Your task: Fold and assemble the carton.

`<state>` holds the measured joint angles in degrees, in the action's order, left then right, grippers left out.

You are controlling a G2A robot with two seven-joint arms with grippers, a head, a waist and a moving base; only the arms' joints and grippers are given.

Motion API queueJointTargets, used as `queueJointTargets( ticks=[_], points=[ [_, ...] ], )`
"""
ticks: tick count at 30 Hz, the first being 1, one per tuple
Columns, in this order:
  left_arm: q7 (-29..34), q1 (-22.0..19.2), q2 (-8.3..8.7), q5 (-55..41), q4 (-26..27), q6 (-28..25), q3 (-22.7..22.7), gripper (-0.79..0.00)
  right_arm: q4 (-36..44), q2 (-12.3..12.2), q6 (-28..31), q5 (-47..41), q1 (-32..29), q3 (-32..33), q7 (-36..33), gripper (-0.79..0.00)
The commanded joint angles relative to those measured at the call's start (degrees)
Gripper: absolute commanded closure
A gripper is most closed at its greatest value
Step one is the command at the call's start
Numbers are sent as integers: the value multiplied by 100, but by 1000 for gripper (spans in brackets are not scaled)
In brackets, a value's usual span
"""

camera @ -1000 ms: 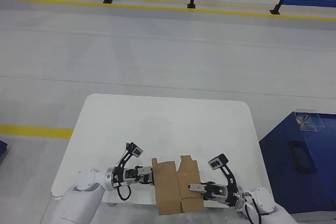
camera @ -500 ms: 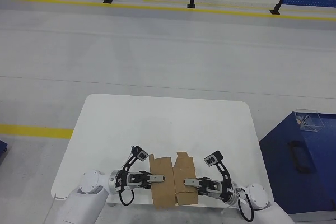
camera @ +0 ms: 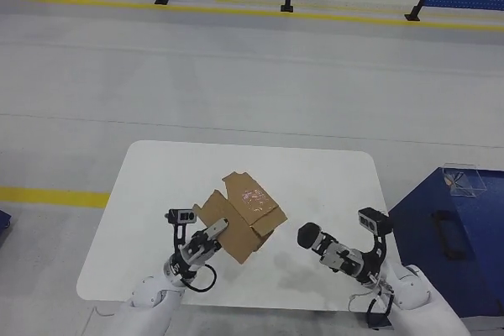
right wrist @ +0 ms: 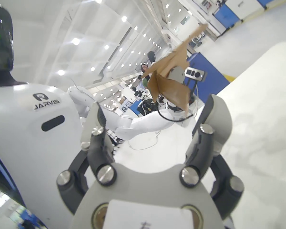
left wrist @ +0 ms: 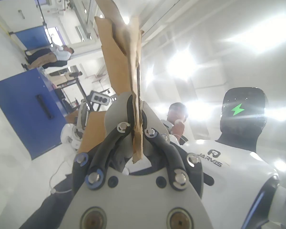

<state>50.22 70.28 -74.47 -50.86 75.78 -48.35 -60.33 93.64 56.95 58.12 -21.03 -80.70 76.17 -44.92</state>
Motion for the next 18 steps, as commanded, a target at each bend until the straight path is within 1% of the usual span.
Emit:
queueJointTargets(
  ticks=[1,3,6,8,10,11,13,15,17,18],
  points=[
    [-180,-154,-120,-538,-270,-14,317,0,194,52,-12,668,-119,163,257,-785],
    [22,-256,-215,-957,-437,188,578,0,272,123,-12,1092,-235,155,618,-785],
    [512,-382,-315,-1335,-704,305,789,0,195,224,-12,1583,-273,65,1150,-785],
    [840,-424,-367,-1474,-814,304,879,0,-29,289,-12,1886,-240,10,1556,-785],
    [991,-439,-404,-1547,-854,419,920,0,-174,356,-12,2007,-203,-149,1914,-785],
    [1012,-433,-418,-1536,-860,440,922,0,-216,378,-12,2028,-172,-253,1964,-745],
    [1056,-407,-443,-1498,-863,484,926,0,-315,404,-12,2239,-83,-344,1998,-579],
    [1130,-385,-465,-1527,-855,558,918,0,-369,432,-12,2322,-59,-487,2058,-271],
    [1172,-370,-482,-1513,-867,600,889,0,-401,446,-12,2316,-19,-569,2102,-219],
    [1180,-360,-492,-1503,-876,608,875,0,-396,451,-12,2275,-14,-624,2103,-111]
  ],
)
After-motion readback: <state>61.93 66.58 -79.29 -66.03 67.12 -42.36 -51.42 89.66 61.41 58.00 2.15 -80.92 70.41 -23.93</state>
